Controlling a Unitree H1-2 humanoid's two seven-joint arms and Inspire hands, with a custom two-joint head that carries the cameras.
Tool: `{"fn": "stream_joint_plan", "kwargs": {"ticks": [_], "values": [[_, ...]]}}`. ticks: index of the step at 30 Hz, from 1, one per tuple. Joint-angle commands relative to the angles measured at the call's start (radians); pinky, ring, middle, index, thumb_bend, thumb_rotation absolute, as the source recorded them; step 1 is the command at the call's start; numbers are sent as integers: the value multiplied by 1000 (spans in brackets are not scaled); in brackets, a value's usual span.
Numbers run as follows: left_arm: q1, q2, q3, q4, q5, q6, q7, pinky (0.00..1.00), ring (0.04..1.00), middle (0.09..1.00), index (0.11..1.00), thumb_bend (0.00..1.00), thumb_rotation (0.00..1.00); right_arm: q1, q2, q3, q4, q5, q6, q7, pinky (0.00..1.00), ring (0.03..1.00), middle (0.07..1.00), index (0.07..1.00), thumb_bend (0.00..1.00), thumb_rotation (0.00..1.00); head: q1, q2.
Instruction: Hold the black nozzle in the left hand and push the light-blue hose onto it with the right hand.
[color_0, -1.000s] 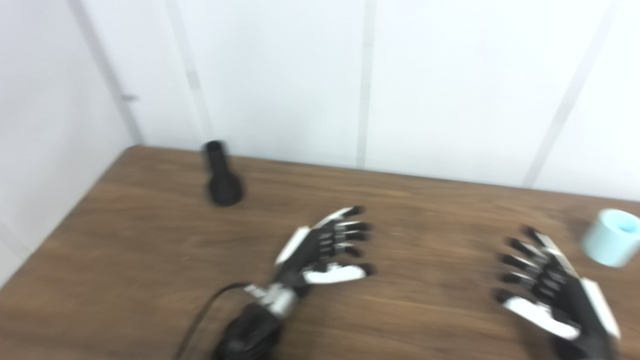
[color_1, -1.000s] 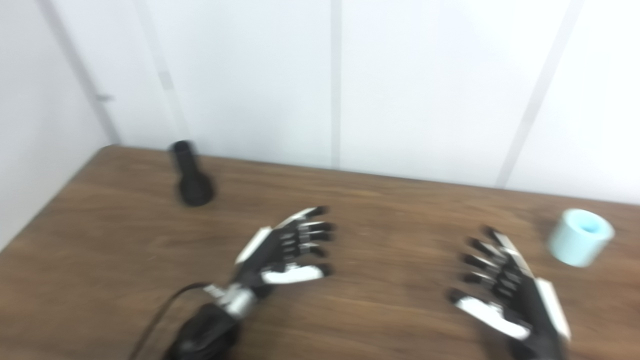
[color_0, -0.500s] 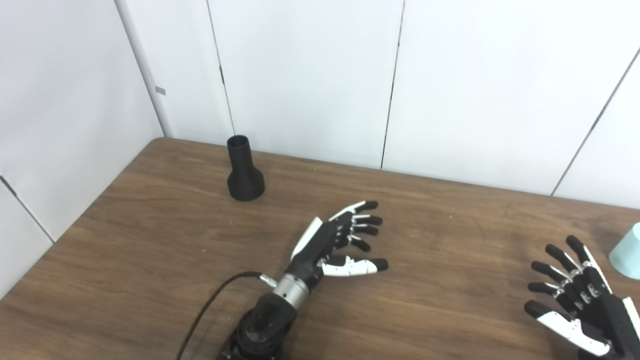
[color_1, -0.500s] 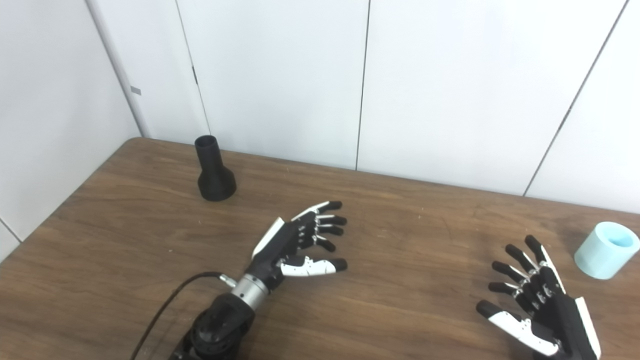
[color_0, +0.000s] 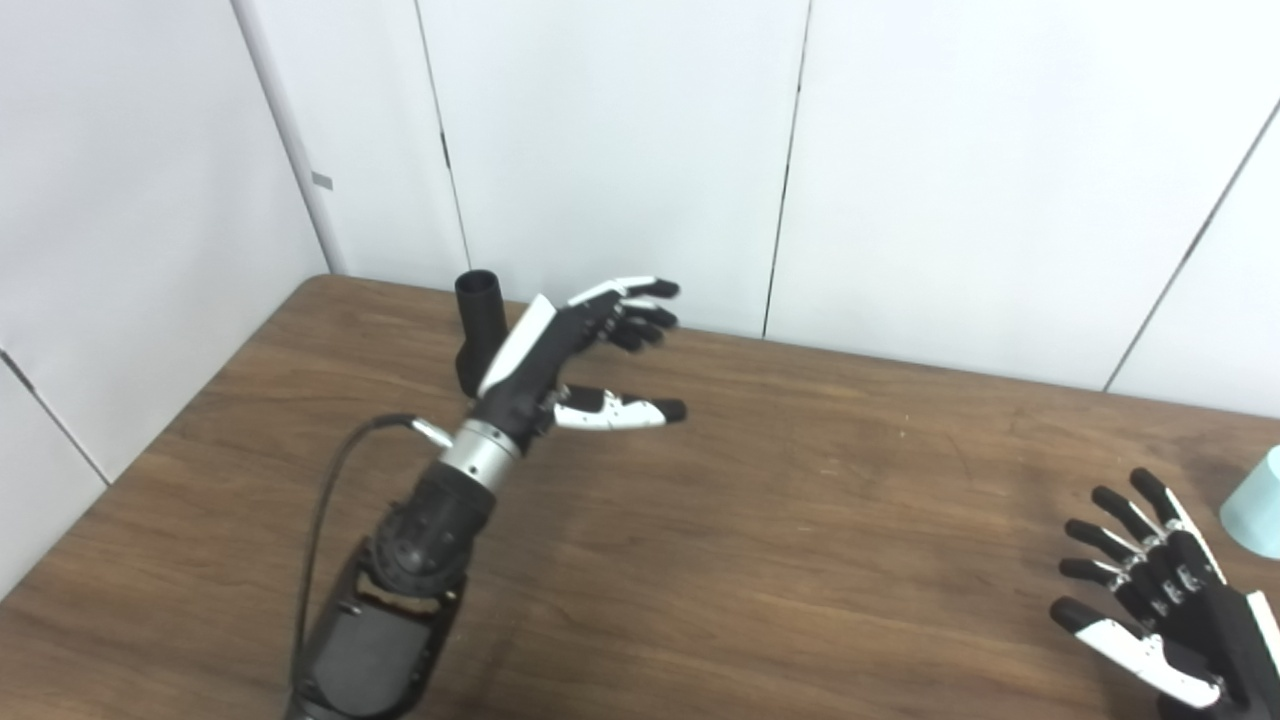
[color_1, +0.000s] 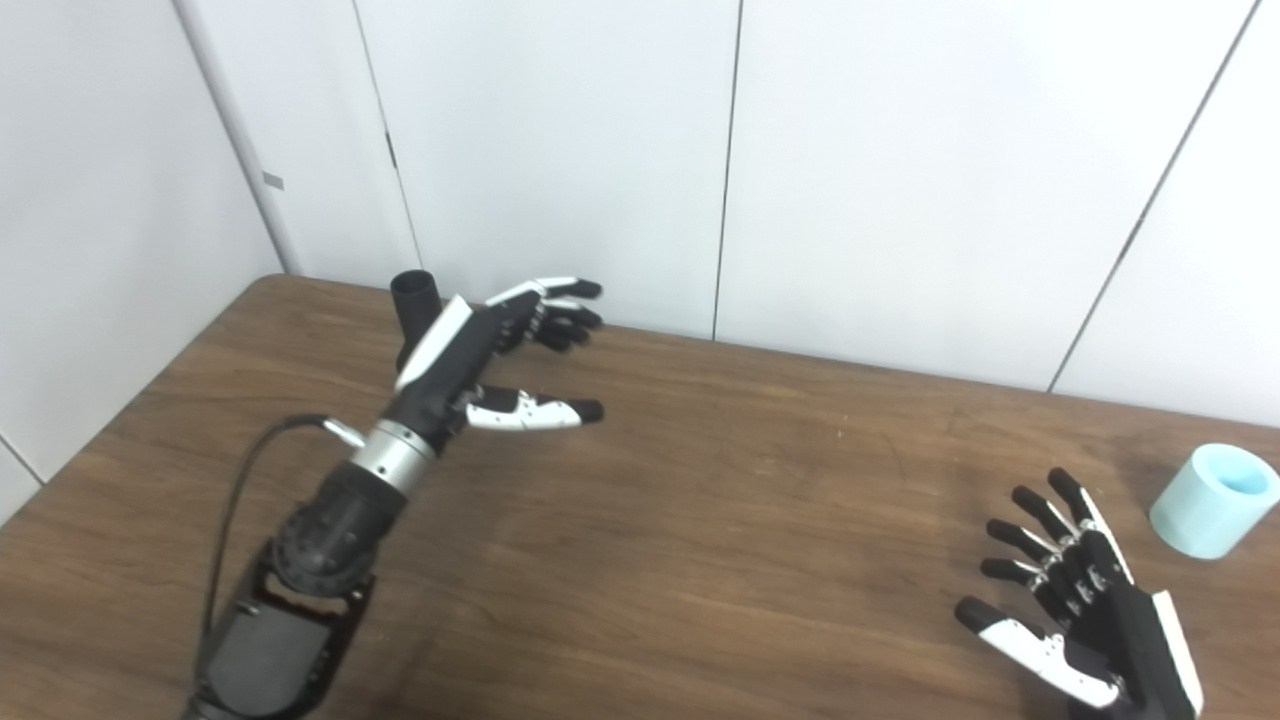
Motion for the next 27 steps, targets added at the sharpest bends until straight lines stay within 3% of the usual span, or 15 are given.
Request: {"fn": "stream_joint_plan", "kwargs": {"ticks": [1,9,15,20,27], "values": [[-63,38,23,-38,15,11,11,677,732,737,737,662,114,-30,-12,-10,-12,3,-50,2,651,774,874,948,696,187,3,0],[-130,113,80,-25,38,44,27,637,758,757,748,667,121,-30,-12,-11,-6,7,-51,2,635,766,870,943,706,196,-2,-5],[-181,132,131,9,54,48,69,635,757,763,750,665,115,-31,-10,-12,1,14,-50,5,631,765,865,938,715,198,-13,-7],[-216,132,162,34,80,67,120,709,804,796,772,678,135,-33,-12,-14,2,25,-50,9,599,758,857,930,728,203,-10,-7],[-244,180,160,91,113,110,116,778,837,822,788,705,119,-31,-12,-15,-1,23,-52,8,598,756,852,926,736,206,-12,-6]]}}
